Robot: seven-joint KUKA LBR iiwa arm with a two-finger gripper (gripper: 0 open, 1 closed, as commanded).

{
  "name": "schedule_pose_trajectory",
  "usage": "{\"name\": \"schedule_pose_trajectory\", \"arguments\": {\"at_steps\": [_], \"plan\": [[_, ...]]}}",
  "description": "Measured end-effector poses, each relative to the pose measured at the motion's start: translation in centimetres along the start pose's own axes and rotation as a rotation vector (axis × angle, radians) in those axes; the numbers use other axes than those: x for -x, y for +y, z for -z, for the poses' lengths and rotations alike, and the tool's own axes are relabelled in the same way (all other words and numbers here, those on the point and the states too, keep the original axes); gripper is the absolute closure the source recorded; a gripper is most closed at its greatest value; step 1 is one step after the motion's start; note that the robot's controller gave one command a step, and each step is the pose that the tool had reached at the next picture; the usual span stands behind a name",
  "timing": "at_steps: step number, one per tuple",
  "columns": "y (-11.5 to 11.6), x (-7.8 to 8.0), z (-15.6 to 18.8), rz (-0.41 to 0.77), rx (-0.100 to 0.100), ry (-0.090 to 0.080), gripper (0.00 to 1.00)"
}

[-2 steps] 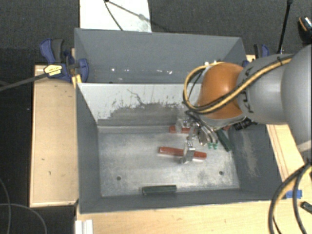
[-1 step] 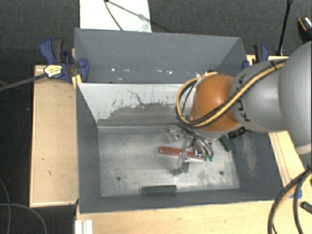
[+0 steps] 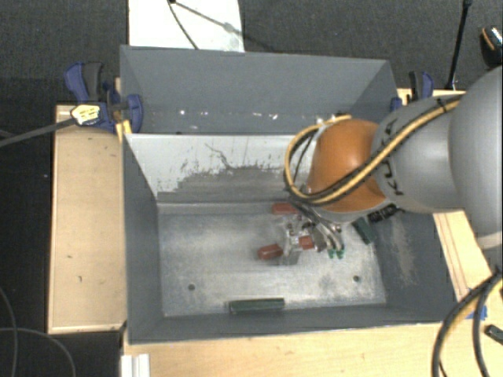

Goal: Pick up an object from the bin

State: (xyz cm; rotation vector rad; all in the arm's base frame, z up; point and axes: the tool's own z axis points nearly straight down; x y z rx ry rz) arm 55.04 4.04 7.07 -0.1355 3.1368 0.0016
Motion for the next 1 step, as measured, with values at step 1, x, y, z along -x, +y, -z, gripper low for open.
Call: {"name": "schedule_pose_trajectory", "arguments": {"at_steps": [1], "plan": [[5.15,2.50,15.20,0.214,0.000,-0.008,1.00]]}}
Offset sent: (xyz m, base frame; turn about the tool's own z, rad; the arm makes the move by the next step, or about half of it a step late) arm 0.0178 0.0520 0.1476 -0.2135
